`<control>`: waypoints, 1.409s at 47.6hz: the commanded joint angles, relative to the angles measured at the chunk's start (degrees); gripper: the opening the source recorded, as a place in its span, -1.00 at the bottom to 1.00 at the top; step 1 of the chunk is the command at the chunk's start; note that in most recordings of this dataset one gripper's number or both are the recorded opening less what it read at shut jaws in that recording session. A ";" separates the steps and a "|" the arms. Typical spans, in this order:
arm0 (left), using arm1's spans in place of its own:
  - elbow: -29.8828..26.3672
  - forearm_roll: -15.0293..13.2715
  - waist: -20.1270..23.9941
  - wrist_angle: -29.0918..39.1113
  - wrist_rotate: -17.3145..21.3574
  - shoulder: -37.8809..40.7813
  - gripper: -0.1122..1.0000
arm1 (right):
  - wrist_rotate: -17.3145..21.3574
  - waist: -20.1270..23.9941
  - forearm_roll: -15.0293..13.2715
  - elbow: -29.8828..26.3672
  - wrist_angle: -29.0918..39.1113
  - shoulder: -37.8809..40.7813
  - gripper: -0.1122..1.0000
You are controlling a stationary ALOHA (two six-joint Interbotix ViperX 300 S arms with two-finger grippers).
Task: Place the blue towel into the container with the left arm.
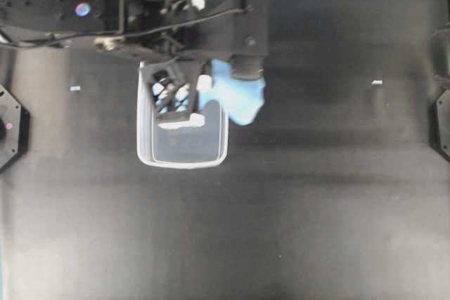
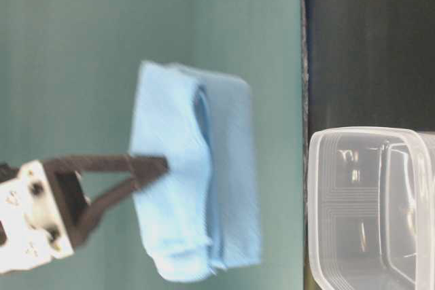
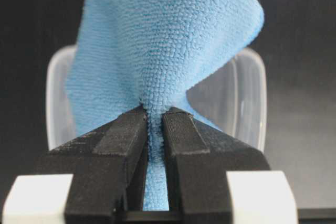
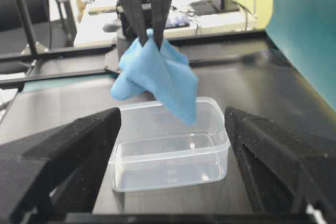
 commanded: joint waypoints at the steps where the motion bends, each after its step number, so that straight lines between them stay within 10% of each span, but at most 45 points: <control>1: 2.29 0.18 -0.09 -1.49 -0.26 -2.72 -0.69 | 0.00 0.09 0.18 -0.35 -0.70 0.35 0.59; 49: 16.08 0.18 0.88 -13.36 -1.05 -2.99 -0.68 | 0.00 0.09 0.18 -0.18 -0.79 0.53 0.59; 67: 15.64 0.18 -0.62 -13.71 -1.05 -4.22 0.82 | 0.00 0.09 0.26 0.00 -0.53 0.70 0.59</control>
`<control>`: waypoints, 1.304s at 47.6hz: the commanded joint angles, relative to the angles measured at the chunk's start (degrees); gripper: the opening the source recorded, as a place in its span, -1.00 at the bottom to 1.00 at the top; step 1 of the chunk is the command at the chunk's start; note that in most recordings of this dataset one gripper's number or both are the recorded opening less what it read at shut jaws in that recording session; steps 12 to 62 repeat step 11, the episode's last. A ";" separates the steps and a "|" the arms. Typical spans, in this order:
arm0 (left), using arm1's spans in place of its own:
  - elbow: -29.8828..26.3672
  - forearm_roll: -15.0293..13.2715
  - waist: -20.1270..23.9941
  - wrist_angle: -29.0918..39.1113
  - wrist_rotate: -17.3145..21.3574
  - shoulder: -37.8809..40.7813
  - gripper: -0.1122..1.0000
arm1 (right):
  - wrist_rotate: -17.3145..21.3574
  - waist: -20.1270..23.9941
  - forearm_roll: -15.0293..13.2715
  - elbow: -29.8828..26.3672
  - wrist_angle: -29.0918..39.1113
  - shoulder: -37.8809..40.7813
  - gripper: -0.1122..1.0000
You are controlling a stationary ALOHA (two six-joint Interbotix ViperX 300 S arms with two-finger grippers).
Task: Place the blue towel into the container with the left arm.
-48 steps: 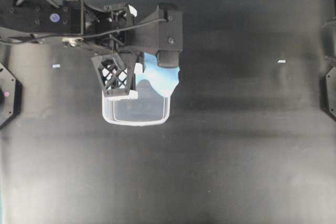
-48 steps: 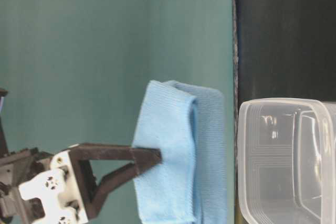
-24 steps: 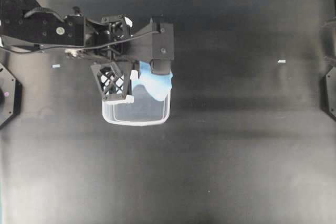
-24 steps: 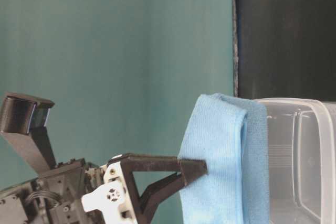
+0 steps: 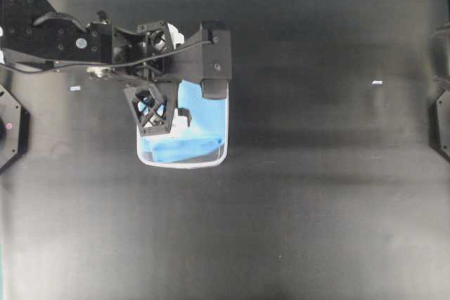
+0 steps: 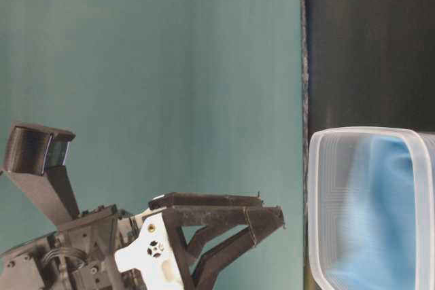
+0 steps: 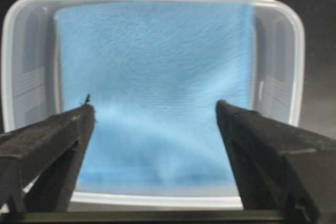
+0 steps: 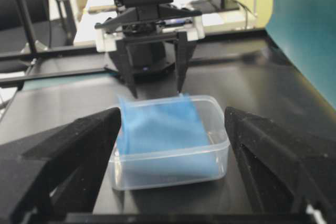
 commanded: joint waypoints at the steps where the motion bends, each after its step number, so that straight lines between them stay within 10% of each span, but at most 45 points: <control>1: -1.14 0.18 -0.79 -0.26 0.18 -2.46 0.82 | 0.00 0.09 0.18 -0.35 -0.26 0.70 0.59; 62: -0.79 0.18 -1.49 -1.67 0.00 -11.25 0.81 | 0.00 0.09 0.26 -0.26 -0.18 0.70 0.59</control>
